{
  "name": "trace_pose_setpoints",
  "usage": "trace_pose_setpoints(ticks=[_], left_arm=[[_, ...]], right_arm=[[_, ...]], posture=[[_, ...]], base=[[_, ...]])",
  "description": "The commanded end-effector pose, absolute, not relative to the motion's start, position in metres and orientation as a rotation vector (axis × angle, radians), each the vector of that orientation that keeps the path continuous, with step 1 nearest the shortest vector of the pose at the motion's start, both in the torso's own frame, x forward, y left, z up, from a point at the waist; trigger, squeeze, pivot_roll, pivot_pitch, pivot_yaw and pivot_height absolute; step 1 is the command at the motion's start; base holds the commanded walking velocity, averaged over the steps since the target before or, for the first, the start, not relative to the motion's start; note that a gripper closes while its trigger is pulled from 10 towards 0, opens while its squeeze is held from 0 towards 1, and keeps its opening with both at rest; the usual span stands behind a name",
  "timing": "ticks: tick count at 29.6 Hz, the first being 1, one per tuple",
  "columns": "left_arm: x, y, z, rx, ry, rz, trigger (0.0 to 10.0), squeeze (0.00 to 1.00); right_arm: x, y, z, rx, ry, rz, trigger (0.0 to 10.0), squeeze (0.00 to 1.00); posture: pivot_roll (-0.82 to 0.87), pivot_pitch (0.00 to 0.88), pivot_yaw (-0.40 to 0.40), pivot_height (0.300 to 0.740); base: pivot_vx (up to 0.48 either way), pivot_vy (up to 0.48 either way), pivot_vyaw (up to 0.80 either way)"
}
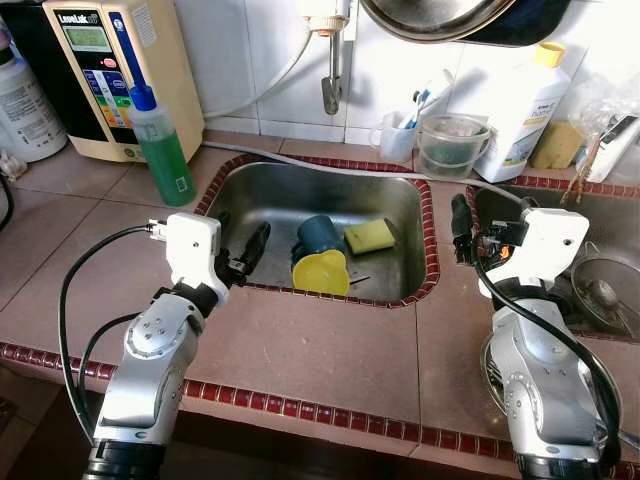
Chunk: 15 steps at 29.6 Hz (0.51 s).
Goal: Kitchen organization
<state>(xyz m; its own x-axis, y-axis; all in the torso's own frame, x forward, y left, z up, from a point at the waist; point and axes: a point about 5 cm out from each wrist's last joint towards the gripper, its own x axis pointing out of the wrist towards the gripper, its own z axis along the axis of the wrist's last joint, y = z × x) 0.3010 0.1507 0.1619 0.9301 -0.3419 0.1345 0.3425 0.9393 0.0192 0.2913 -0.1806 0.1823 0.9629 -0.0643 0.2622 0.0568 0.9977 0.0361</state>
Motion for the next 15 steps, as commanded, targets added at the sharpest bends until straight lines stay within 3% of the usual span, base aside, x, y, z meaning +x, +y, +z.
trace_pose_setpoints(ticks=[1,15], left_arm=[[0.3023,0.1512,0.1652,0.015,-0.147,-0.363,10.0,0.0],[0.3061,0.1452,0.1651,0.011,-0.147,-0.423,10.0,0.0]], right_arm=[[0.2862,-0.1824,0.1844,0.032,-0.274,-0.077,10.0,0.0],[0.278,-0.189,0.1828,0.044,-0.254,-0.131,10.0,0.0]], posture=[[-0.18,0.062,0.065,0.74],[-0.21,0.057,0.082,0.74]], base=[[0.0,0.0,0.0],[0.0,0.0,0.0]])
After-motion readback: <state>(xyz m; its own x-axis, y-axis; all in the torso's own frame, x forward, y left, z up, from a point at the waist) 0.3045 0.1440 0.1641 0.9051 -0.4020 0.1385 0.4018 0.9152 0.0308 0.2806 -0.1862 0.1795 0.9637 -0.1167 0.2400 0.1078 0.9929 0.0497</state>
